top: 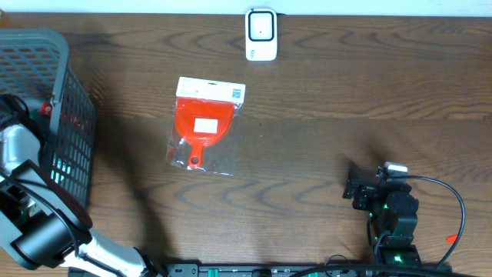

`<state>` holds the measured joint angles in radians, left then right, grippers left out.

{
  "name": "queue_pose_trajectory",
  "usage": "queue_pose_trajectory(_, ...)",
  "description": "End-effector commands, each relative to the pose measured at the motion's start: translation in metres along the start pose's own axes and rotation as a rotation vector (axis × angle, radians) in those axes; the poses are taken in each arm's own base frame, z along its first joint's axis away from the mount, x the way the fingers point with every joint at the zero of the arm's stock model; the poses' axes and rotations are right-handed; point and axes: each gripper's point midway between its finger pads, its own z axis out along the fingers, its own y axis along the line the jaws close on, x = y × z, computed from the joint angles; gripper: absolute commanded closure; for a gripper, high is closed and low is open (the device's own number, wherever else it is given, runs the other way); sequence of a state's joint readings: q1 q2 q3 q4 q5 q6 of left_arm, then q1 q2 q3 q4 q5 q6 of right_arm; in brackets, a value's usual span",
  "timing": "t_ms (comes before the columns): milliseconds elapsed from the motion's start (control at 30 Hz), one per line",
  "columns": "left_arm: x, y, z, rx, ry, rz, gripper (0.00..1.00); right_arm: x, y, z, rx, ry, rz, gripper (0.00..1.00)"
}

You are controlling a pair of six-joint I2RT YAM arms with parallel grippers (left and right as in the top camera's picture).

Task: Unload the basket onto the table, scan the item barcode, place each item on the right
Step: 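Close the left gripper on the gloves bag top edge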

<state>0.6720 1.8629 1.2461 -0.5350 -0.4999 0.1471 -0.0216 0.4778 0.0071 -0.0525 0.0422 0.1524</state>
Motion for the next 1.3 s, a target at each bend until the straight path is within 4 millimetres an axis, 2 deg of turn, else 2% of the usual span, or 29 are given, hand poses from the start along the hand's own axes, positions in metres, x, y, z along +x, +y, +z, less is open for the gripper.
queue_pose_trajectory(0,-0.010,-0.011,-0.008,0.006,-0.027,0.025,0.62,0.001,-0.002,0.000,0.012,0.002,0.010,0.01)
queue_pose_trajectory(67,-0.016,-0.020,-0.016,0.014,-0.052,0.043,0.71,0.001,-0.002,0.000,0.012,0.001,0.010,0.01)
queue_pose_trajectory(267,-0.038,-0.038,-0.046,0.034,-0.149,0.064,0.81,0.000,-0.002,0.000,0.011,-0.002,0.010,0.01)
queue_pose_trajectory(300,-0.041,-0.040,-0.050,0.037,-0.166,0.063,0.87,0.000,-0.002,0.000,0.011,-0.002,0.010,0.01)
queue_pose_trajectory(533,-0.052,-0.033,-0.067,0.037,-0.223,0.025,0.88,-0.001,-0.002,0.000,0.010,-0.005,0.010,0.01)
queue_pose_trajectory(900,-0.078,0.000,-0.104,0.017,-0.367,-0.080,0.88,-0.001,-0.002,0.000,0.011,-0.004,0.010,0.01)
queue_pose_trajectory(1200,-0.079,0.046,-0.127,-0.023,-0.423,-0.176,0.88,-0.001,-0.002,0.000,0.010,-0.004,0.010,0.01)
queue_pose_trajectory(1267,-0.079,0.054,-0.134,-0.029,-0.439,-0.194,0.92,-0.001,-0.002,0.000,0.010,-0.004,0.011,0.01)
